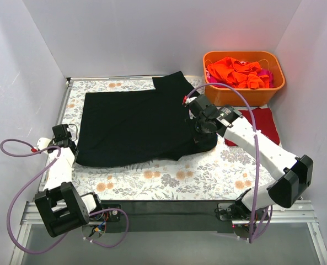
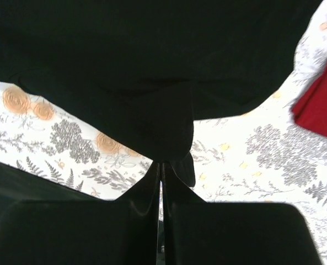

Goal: Fold and stack the t-shirts
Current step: Fold the tshirt

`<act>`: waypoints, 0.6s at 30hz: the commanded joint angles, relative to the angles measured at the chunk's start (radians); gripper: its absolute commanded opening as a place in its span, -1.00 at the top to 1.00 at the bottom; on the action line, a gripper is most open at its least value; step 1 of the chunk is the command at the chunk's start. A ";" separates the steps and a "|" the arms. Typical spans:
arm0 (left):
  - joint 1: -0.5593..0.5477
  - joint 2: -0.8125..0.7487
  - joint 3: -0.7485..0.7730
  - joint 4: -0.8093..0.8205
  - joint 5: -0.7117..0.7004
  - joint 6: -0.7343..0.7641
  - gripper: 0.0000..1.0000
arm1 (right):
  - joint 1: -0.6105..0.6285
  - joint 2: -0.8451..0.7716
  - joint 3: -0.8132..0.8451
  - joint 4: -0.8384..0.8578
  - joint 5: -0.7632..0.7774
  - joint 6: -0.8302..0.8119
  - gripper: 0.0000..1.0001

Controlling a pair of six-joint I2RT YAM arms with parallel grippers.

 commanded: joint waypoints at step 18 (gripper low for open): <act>-0.066 0.314 0.296 0.052 0.009 0.079 0.70 | -0.219 0.191 0.223 0.031 0.009 -0.173 0.97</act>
